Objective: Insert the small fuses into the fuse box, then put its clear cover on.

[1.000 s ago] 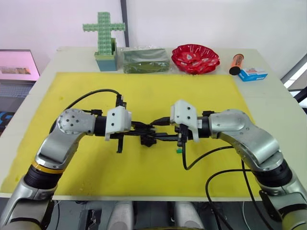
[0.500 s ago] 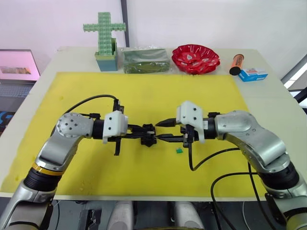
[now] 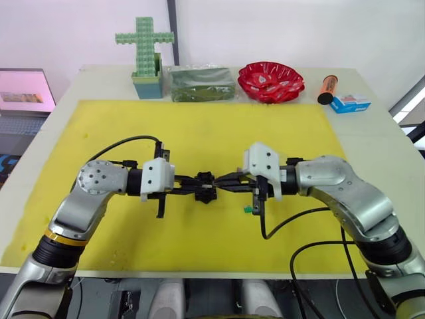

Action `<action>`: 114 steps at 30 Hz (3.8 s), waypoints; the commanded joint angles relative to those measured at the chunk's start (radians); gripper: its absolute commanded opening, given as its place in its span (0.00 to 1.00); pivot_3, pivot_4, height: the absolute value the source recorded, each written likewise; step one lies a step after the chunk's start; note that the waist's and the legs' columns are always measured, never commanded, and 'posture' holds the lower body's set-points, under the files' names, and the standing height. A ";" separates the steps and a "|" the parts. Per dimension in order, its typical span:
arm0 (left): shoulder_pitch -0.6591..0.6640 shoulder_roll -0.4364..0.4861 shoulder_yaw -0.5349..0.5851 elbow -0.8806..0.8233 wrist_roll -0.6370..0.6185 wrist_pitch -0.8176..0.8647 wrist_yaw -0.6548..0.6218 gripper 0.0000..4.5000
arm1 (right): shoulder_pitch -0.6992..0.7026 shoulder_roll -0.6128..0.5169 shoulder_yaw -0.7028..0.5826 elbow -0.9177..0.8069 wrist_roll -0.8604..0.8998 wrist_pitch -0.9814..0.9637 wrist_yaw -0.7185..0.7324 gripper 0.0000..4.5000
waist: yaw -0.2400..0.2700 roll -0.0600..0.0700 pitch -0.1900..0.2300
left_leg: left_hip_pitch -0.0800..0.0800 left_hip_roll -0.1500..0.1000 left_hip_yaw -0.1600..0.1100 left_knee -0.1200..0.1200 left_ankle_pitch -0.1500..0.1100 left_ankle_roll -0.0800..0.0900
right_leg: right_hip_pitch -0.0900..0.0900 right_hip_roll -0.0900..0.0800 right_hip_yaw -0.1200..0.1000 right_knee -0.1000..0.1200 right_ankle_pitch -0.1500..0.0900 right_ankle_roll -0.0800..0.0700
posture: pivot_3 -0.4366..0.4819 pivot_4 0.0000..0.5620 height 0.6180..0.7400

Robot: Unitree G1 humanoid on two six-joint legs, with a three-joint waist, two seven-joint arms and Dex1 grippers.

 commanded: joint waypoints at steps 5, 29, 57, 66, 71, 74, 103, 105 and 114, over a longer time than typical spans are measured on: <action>0.009 0.013 0.030 -0.005 0.001 -0.032 -0.014 0.00 | -0.012 -0.006 -0.024 -0.042 0.022 0.008 0.012 0.01 | 0.000 0.000 0.000 | 0.000 0.000 0.000 0.000 0.000 0.000 | 0.000 0.000 0.000 0.000 0.000 0.000 | 0.48 0.27 1.00; -0.011 0.005 0.022 -0.020 -0.002 -0.012 -0.011 0.00 | -0.059 0.039 0.024 -0.020 -0.012 0.023 -0.007 0.29 | 0.000 0.000 0.000 | 0.001 0.000 0.000 0.000 0.000 0.000 | 0.000 0.000 0.000 0.001 0.000 0.000 | 0.48 0.27 1.00; -0.025 0.011 0.019 -0.066 -0.006 0.048 -0.007 0.00 | 0.002 0.058 0.043 0.007 -0.065 -0.048 0.010 0.00 | 0.000 0.000 0.000 | 0.002 0.000 -0.001 0.001 0.000 0.000 | 0.001 0.001 0.000 0.003 0.000 0.000 | 0.48 0.27 1.00; -0.016 0.017 0.020 -0.070 -0.006 0.048 -0.008 0.00 | -0.012 0.053 0.034 0.005 -0.057 -0.048 0.023 0.00 | 0.000 0.000 0.000 | 0.002 0.000 -0.001 0.001 0.000 0.000 | 0.001 0.001 0.000 0.003 0.000 0.000 | 0.48 0.27 1.00; -0.015 0.017 0.021 -0.067 -0.005 0.045 -0.007 0.00 | -0.019 0.055 0.029 0.011 -0.053 -0.047 0.029 0.11 | 0.000 0.000 0.000 | 0.002 0.000 -0.001 0.001 0.000 0.000 | 0.001 0.001 0.000 0.003 0.000 0.000 | 0.48 0.27 1.00; -0.014 0.017 0.021 -0.064 -0.005 0.042 -0.008 0.00 | -0.011 0.058 0.032 0.015 -0.060 -0.059 0.028 0.31 | 0.000 0.000 0.000 | 0.002 0.000 -0.001 0.001 0.000 0.000 | 0.001 0.001 0.000 0.003 0.000 0.000 | 0.48 0.27 1.00; 0.005 0.014 0.023 -0.054 0.001 0.019 -0.019 0.00 | 0.008 0.055 0.028 -0.002 -0.049 -0.062 0.027 0.00 | 0.000 0.000 0.000 | 0.003 0.000 -0.001 0.001 0.000 0.000 | 0.002 0.001 0.000 0.003 0.000 0.000 | 0.48 0.27 1.00; 0.007 0.015 0.023 -0.053 0.002 0.017 -0.021 0.00 | 0.012 0.053 0.025 -0.001 -0.048 -0.066 0.030 0.00 | 0.000 0.000 0.000 | 0.003 0.000 -0.001 0.001 0.000 0.000 | 0.003 0.001 0.000 0.003 0.000 0.000 | 0.48 0.27 1.00; 0.052 0.011 0.066 -0.060 -0.054 0.027 -0.010 0.15 | -0.028 0.048 0.006 -0.016 0.001 0.001 0.039 0.00 | -0.001 0.000 0.000 | 0.005 0.001 -0.001 0.001 0.000 0.000 | 0.004 0.001 0.000 0.003 0.000 0.000 | 0.48 0.27 1.00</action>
